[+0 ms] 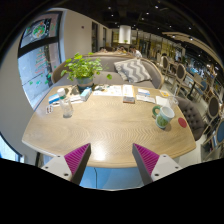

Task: Pour water

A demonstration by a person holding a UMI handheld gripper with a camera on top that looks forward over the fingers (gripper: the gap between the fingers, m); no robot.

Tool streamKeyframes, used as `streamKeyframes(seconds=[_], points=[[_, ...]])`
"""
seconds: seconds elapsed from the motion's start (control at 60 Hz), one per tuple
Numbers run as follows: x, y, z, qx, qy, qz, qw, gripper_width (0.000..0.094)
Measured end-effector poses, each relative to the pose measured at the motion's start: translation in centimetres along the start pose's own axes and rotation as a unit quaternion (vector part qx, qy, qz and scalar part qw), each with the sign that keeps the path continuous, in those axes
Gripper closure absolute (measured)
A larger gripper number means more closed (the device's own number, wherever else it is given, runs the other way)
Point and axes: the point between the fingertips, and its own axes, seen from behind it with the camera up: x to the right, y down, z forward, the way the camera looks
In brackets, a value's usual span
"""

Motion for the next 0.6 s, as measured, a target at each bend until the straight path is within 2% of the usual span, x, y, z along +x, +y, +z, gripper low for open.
streamKeyframes(seconds=[0.283, 0.467, 0.6], points=[[-3.0, 1.0, 1.9, -0.005, -0.003, -0.001, 1.000, 0.0085], [-10.2, 1.8, 2.9, -0.002, -0.028, 0.006, 1.000, 0.0084], [-16.7, 0.5, 4.6, 0.013, -0.050, 0.012, 0.999, 0.0084]])
